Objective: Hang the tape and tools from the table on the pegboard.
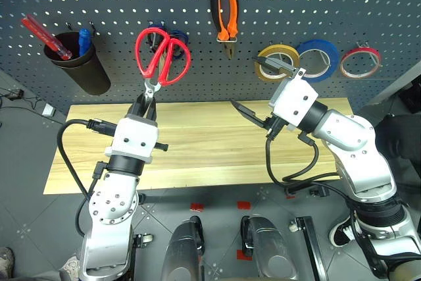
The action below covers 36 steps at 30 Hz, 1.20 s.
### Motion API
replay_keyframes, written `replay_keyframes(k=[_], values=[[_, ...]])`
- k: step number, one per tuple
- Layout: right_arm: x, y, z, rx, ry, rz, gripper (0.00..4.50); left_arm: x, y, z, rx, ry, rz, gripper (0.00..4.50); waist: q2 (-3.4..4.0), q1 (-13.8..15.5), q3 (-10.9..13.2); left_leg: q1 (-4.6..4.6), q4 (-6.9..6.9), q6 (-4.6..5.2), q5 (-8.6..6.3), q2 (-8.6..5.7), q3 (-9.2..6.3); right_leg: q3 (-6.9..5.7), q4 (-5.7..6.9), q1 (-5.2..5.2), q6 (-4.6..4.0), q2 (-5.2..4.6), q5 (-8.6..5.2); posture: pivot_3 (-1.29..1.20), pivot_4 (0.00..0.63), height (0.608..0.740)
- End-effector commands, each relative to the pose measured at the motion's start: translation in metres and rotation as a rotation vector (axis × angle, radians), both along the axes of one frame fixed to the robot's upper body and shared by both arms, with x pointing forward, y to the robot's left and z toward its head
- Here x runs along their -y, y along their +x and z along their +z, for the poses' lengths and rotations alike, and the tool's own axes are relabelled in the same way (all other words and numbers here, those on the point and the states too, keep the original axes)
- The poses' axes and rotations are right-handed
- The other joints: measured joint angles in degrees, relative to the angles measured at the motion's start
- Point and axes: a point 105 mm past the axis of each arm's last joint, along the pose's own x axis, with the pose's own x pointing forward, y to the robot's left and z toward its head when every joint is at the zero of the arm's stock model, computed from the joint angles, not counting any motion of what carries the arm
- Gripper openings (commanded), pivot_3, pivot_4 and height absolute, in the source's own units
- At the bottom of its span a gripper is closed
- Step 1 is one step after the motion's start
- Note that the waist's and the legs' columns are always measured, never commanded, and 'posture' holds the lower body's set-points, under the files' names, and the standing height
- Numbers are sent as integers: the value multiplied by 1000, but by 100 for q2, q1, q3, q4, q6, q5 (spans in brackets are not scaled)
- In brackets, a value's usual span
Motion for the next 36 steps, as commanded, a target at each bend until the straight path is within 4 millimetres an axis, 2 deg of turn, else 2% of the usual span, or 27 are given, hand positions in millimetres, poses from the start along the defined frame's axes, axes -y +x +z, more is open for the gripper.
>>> replay_keyframes(k=[1, 19, 23, 31, 33, 36], values=[[-3, -5, 19, 71, 27, 23, 4500, 6, 6, 12, 53, 9, -30, 370, 0, 1, 0, 0, 4, 0, 0, 0, 0, 0, 2, 0, 0, 0, 0, -147, 279, 740], [-23, -5, 39, 98, 70, 105, 4500, -9, 29, -10, -34, 19, 3, 370, -1, -26, -1, 3, 8, 2, 1, 2, 0, 1, 7, 2, -2, 0, 2, -187, 309, 740], [-31, -7, 42, 24, 113, 156, 4500, -12, 34, -19, -72, 6, 10, 370, -1, -28, -1, 3, 7, 1, 1, 2, 1, 1, 5, 2, -2, 0, 2, -193, 312, 740], [-35, -11, 35, -105, 135, 203, 4500, -13, 42, -25, -94, -14, 17, 370, -1, -27, -1, 3, 8, 3, 0, 2, -1, 0, 6, 3, -3, -2, 2, -200, 312, 740], [-35, -12, 34, -112, 129, 204, 4500, -15, 44, -24, -90, -20, 24, 1084, -1, -28, -1, 3, 8, 3, 0, 2, -1, 0, 6, 3, -3, -2, 2, -200, 311, 740], [-35, -12, 33, -118, 130, 202, 4500, -15, 46, -21, -77, -24, 26, 1837, -1, -28, -1, 3, 7, 3, 0, 2, 0, 0, 6, 3, -3, -2, 2, -200, 310, 740]])
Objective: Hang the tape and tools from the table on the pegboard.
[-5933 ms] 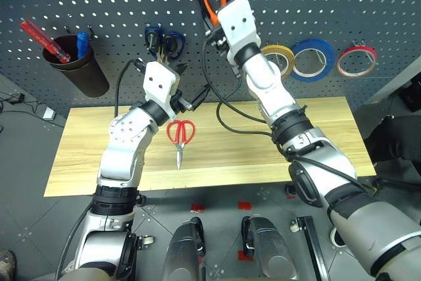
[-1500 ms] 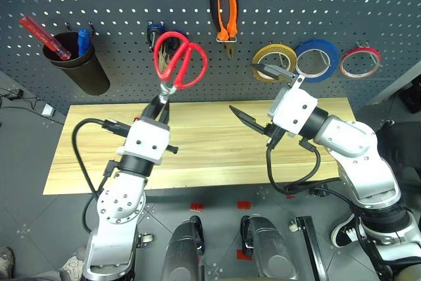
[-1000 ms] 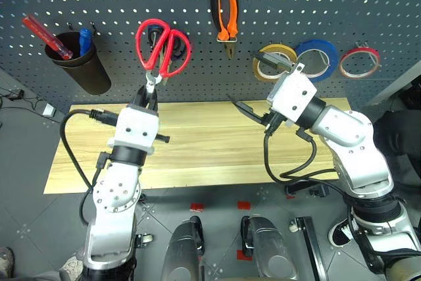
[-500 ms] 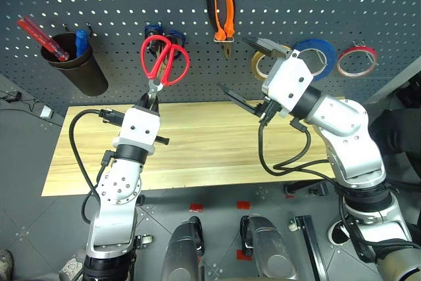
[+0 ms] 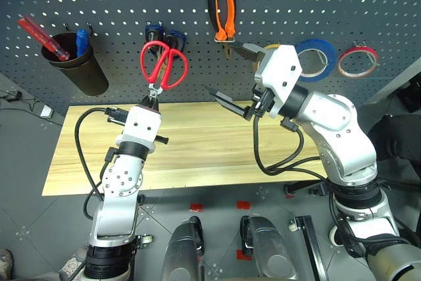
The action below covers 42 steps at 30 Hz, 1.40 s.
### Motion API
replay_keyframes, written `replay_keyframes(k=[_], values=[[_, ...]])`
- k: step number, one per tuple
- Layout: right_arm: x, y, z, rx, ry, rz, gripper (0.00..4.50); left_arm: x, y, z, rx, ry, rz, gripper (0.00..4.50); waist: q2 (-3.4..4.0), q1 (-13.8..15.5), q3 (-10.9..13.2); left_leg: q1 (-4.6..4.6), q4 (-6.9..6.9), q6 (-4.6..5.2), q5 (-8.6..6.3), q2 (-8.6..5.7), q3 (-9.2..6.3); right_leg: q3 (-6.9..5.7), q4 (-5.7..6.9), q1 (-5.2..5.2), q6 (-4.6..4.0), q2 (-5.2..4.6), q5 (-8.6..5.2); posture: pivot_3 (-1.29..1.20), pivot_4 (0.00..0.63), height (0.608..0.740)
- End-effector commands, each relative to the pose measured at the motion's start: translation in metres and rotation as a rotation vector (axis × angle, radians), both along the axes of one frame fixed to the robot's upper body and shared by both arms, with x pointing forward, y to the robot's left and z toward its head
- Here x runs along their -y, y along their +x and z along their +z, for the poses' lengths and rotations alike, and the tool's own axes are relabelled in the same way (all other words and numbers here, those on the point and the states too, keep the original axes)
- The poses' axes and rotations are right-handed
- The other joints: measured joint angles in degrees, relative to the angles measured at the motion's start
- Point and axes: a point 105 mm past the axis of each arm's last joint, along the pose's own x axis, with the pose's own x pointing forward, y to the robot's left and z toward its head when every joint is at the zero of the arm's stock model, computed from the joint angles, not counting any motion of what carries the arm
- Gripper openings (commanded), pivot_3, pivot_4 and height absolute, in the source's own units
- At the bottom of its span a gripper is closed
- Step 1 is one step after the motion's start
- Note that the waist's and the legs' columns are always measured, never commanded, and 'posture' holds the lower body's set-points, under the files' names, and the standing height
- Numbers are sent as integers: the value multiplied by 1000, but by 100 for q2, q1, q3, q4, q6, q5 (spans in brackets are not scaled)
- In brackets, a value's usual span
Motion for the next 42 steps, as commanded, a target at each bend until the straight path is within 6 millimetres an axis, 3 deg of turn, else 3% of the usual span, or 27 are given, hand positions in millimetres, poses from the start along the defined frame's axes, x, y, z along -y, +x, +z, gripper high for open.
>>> replay_keyframes(k=[1, 9, 15, 19, 23, 28, 33, 42], values=[[-1, -12, 9, 42, 10, 27, 4500, 1, 0, 12, 53, -15, -2, 2158, 0, 0, 0, 0, 0, 0, 0, 0, -1, -1, 0, 0, 0, 0, 0, -200, 310, 740], [-2, -11, 5, 14, 8, 27, 4500, -5, 9, 6, 20, -59, 17, 4490, 0, -8, 0, 0, 0, 0, 0, 0, 0, -2, 0, 0, 0, 0, 0, -204, 311, 740], [-5, -12, -19, -160, -30, 22, 4500, -23, 5, -54, -313, -154, -64, 4490, 2, -32, 1, 2, -2, -1, 1, 2, 1, 1, 1, -2, 0, 1, 0, -200, 320, 740], [-6, -15, -54, -413, -76, -2, 4500, -52, -1, -78, -501, -223, -54, 4490, 1, -12, 1, 1, -1, -1, 1, 3, -5, -4, 3, -1, -1, 1, -1, -186, 326, 740], [-18, -25, -64, -509, -60, 25, 4500, -76, 0, -78, -544, -272, -25, 4490, 3, -2, 2, 1, 0, -1, 0, 1, -5, -1, 1, -1, -1, -1, -1, -173, 341, 740], [-34, -19, -71, -587, -112, -12, 4500, -95, 4, -88, -640, -307, 25, 4490, 12, 2, 20, 1, -1, 0, 0, 0, -6, -2, 1, -4, -1, -1, -1, -165, 378, 740], [-58, -22, -59, -625, -106, 33, 4500, -111, 20, -82, -669, -436, 42, 4490, 11, 9, 127, 0, -7, -1, 0, 2, -5, 0, 6, -16, -4, 0, -3, -158, 423, 740], [-66, -28, -51, -645, -128, 54, 4500, -130, 45, -68, -690, -480, 70, 4490, 6, 11, 489, -15, -11, 1, -1, -4, 22, 20, 3, -48, -6, -7, -4, -172, 515, 740]])
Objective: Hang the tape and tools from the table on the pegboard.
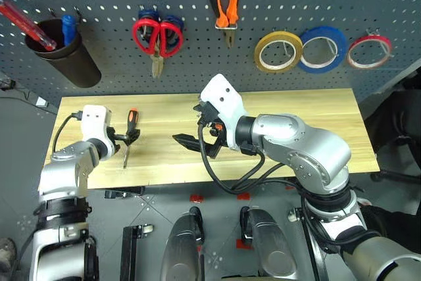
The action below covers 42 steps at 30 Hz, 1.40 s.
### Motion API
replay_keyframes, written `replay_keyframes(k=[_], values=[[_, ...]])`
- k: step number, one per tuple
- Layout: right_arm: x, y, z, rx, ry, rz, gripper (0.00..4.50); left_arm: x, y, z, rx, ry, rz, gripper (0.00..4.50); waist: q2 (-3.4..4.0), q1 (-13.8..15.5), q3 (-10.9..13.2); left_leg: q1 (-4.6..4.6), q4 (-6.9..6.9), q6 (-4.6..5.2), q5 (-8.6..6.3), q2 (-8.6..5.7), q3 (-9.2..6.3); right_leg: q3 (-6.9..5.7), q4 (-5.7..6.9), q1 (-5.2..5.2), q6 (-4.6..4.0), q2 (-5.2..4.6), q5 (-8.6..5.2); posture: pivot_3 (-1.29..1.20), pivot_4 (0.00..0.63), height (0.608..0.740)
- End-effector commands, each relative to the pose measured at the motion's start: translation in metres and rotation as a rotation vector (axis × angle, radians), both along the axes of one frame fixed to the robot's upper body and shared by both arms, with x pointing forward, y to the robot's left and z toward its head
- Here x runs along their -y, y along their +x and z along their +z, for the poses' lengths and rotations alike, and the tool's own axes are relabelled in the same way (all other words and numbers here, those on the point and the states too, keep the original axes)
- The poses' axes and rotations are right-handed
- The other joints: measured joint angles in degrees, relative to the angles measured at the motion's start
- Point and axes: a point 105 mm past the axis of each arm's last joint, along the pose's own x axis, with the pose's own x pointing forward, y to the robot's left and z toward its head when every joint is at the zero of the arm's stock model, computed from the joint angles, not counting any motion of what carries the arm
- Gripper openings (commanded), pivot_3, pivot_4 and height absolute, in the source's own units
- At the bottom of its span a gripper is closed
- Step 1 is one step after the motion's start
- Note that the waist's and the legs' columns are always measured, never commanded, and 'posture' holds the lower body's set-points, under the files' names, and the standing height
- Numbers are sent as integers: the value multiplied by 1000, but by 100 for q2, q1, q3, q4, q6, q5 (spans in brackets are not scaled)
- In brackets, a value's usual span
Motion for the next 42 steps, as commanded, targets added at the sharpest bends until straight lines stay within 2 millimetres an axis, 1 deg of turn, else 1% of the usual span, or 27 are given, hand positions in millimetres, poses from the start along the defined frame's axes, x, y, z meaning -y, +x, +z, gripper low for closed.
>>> replay_keyframes(k=[1, 6, 9, 12, 16, 19, 22, 23, 24, 25, 27, 29, 30, 32, 34, 36, 37, 38, 41, 42], values=[[-4, -9, 9, 15, 15, 36, 4500, -14, 5, 1, -20, 6, 24, 4490, -6, -6, 102, -1, -3, 0, 0, 2, 3, 0, 2, -4, -3, 1, -2, -173, 520, 740], [-3, -10, 8, 2, 4, 33, 4500, -14, 15, -8, -63, -11, 11, 4490, -2, -23, 244, -4, -3, -1, 1, 4, 11, 1, 3, -14, -6, 0, -4, -184, 539, 740], [-1, -7, 7, -4, -4, 18, 4500, -19, 21, -14, -85, 20, 19, 4490, 1, -27, 258, -4, -4, -1, 1, 5, 13, 0, 3, -15, -5, 0, -4, -188, 539, 740], [1, -4, 6, -12, -6, -5, 4500, -20, 25, -15, -95, 40, 9, 3893, 3, -32, 259, -2, -4, -1, 1, 5, 16, 0, 4, -15, -4, 0, -5, -196, 533, 740], [4, -1, 5, -18, -4, -12, 4500, -22, 27, -14, -103, 43, -6, 2699, 3, -27, 258, -2, -6, -1, 1, 5, 17, 1, 3, -15, -3, -1, -6, -203, 500, 740], [5, 0, 6, -16, 5, -6, 4500, -25, 24, -14, -102, 52, -19, 1775, 0, -26, 256, -3, -6, -1, 1, 5, 19, 0, 3, -15, -2, 0, -6, -205, 475, 740], [7, 1, 8, 33, 9, -13, 4500, -32, 22, -11, -69, 95, -5, 817, -3, -31, 253, -3, -6, -2, 1, 5, 19, -1, 3, -15, -1, 0, -6, -206, 453, 740], [8, 5, 8, 61, 6, -28, 4500, -34, 21, -10, -50, 115, -8, 619, -4, -32, 252, -3, -6, -2, 1, 5, 19, -1, 3, -15, -1, 0, -6, -206, 433, 740], [10, 6, 6, 74, 3, -32, 4500, -35, 20, -10, -41, 121, -11, 613, -7, -36, 243, -3, -6, -2, 1, 5, 20, -2, 3, -15, -1, 0, -6, -207, 420, 740], [9, 4, 10, 101, 50, -11, 4500, -36, 18, -8, -25, 127, -20, 613, -10, -35, 238, -3, -8, -3, 1, 5, 20, -2, 3, -15, -1, 0, -6, -209, 413, 740], [12, 2, 10, 149, 54, 7, 4500, -34, 15, -4, 11, 122, -45, 613, -16, -43, 234, -3, -12, -4, 1, 6, 19, -2, 0, -15, -1, 0, -6, -212, 393, 740], [14, -3, 7, 177, 29, 51, 4500, -24, 9, 0, 59, 128, -105, 613, -18, -46, 230, -5, -15, -5, 1, 5, 23, -3, -2, -17, -1, 0, -6, -217, 373, 740], [14, -7, 9, 182, 40, 75, 4500, -15, 2, 2, 91, 118, -141, 613, -29, -53, 222, -6, -15, -5, 1, 3, 23, -5, -3, -17, 0, -1, -6, -221, 361, 740], [14, -12, 13, 195, 68, 101, 4500, -4, -9, 5, 131, 114, -185, 613, -40, -50, 196, -16, -15, -5, 1, 4, 21, -3, -5, -22, -1, -4, -5, -224, 347, 740], [15, -17, 17, 222, 94, 122, 4500, 5, -21, 13, 180, 112, -219, 613, -48, -47, 167, -23, -15, -6, 2, 6, 12, -12, -5, -23, -1, -3, -5, -223, 316, 740], [16, -19, 18, 239, 106, 135, 4500, 11, -29, 20, 215, 105, -240, 613, -67, -48, 124, -31, -12, -7, 2, 6, 2, -21, -5, -23, -1, -3, -5, -218, 295, 740], [18, -20, 17, 243, 105, 143, 4500, 13, -34, 27, 241, 105, -244, 613, -68, -44, 82, -38, -7, -8, 2, 6, -4, -27, -5, -24, -1, -3, -5, -218, 295, 740], [19, -21, 16, 248, 99, 160, 4500, 16, -37, 36, 276, 105, -257, 613, -70, -43, 47, -47, 1, -8, 2, 5, -10, -33, -5, -25, -2, -3, -4, -208, 278, 740], [22, -22, 17, 269, 80, 201, 4500, 27, -50, 76, 414, 126, -333, 613, -95, -35, -64, -52, 7, -7, 2, 2, -17, -38, -6, -21, -1, -6, -4, -189, 248, 740], [22, -22, 17, 273, 77, 207, 4500, 29, -53, 85, 439, 122, -349, 613, -100, -29, -107, -54, 9, -7, 2, 1, -20, -41, -6, -19, -1, -6, -3, -189, 248, 740]])
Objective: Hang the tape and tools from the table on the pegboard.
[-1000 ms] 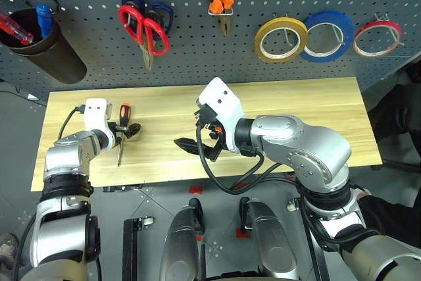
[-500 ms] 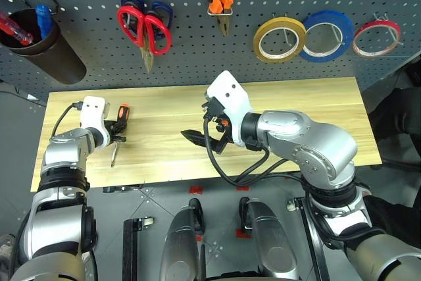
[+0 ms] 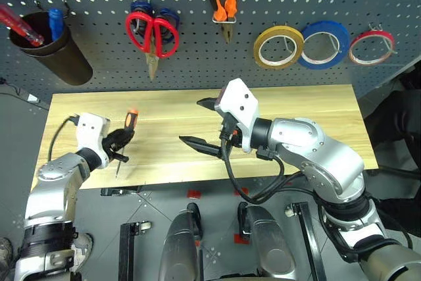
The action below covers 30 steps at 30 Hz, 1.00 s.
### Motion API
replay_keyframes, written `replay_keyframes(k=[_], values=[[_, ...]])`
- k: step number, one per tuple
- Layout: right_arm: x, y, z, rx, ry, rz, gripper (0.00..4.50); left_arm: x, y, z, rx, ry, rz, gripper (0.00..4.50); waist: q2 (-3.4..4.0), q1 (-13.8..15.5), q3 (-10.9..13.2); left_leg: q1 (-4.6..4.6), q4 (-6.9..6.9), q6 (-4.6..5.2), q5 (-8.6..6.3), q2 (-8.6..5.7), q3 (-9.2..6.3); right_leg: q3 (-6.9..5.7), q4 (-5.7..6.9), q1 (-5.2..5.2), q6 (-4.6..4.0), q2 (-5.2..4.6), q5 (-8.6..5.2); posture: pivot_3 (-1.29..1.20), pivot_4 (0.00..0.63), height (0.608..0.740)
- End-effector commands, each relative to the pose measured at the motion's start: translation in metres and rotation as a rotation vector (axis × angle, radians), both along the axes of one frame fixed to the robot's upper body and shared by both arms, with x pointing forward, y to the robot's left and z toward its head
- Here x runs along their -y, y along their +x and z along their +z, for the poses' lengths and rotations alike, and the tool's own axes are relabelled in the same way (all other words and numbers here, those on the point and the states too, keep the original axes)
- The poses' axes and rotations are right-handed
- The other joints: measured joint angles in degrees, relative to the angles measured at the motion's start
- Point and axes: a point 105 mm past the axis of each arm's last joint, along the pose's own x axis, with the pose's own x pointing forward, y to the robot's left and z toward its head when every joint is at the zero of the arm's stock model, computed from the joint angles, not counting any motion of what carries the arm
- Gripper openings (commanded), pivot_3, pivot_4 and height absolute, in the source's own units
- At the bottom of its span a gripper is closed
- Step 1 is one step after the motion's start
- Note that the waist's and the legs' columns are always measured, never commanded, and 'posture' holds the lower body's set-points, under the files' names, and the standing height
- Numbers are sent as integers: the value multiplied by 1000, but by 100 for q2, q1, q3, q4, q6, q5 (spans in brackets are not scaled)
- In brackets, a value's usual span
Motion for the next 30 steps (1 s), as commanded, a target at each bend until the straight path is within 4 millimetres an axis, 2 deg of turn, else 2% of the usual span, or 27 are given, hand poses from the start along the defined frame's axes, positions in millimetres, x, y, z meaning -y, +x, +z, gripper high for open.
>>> replay_keyframes(k=[1, 4, 8, 12, 15, 18, 21, 25, 28, 30], values=[[-1, -10, 13, 66, 25, 77, 4500, 7, -13, 60, 165, -46, -83, 613, -7, 6, -79, -1, 1, 0, 0, 0, -5, -5, 1, 1, 0, 0, 0, -178, 233, 740], [1, -7, 18, 48, 54, 94, 4500, 5, -22, 105, 229, -122, -166, 613, -24, 8, -217, -1, 1, -2, 2, 1, -12, -10, 3, 4, 0, 4, 0, -166, 209, 740], [2, -2, 21, 39, 69, 89, 4500, -3, -26, 140, 282, -109, -201, 613, -34, -4, -358, -1, 1, -7, 5, -3, -11, -8, 2, 6, 0, 6, 0, -164, 193, 740], [3, 6, 35, 35, 114, 38, 4500, -8, -26, 182, 386, -99, -218, 613, -41, -3, -420, 0, 6, -9, 7, 1, -15, -10, 11, 5, -1, 11, 1, -167, 186, 740], [5, 10, 42, 66, 118, 8, 4500, -14, -23, 216, 502, -94, -183, 613, -56, 2, -474, -1, 7, -9, 8, 1, -15, -11, 12, 5, -1, 13, 1, -175, 177, 740], [7, 16, 49, 69, 136, -43, 4500, -31, -14, 246, 631, -84, -58, 613, -75, 7, -514, -3, 11, -9, 8, 0, -17, -15, 12, 5, -1, 13, 1, -177, 173, 740], [7, 17, 53, 69, 149, -51, 4500, -39, -5, 258, 700, -44, 10, 613, -69, 5, -579, -4, 13, -8, 8, -3, -13, -29, 11, 5, 2, 13, 4, -181, 167, 740], [7, 18, 52, 80, 143, -57, 4500, -35, 5, 267, 769, 6, 38, 613, -73, -3, -622, -4, 13, -8, 8, -2, -11, -36, 12, 4, 2, 14, 4, -193, 162, 740], [4, 16, 54, 88, 155, -49, 4500, -35, 17, 262, 805, 67, 97, 613, -72, -8, -644, -5, 24, -8, 8, -1, -12, -36, 22, 5, 1, 14, 4, -198, 158, 740], [1, 15, 57, 91, 167, -43, 4500, -37, 26, 252, 812, 85, 134, 613, -68, -13, -674, -4, 29, -8, 8, -1, -11, -34, 28, 4, 1, 14, 4, -200, 157, 740]])
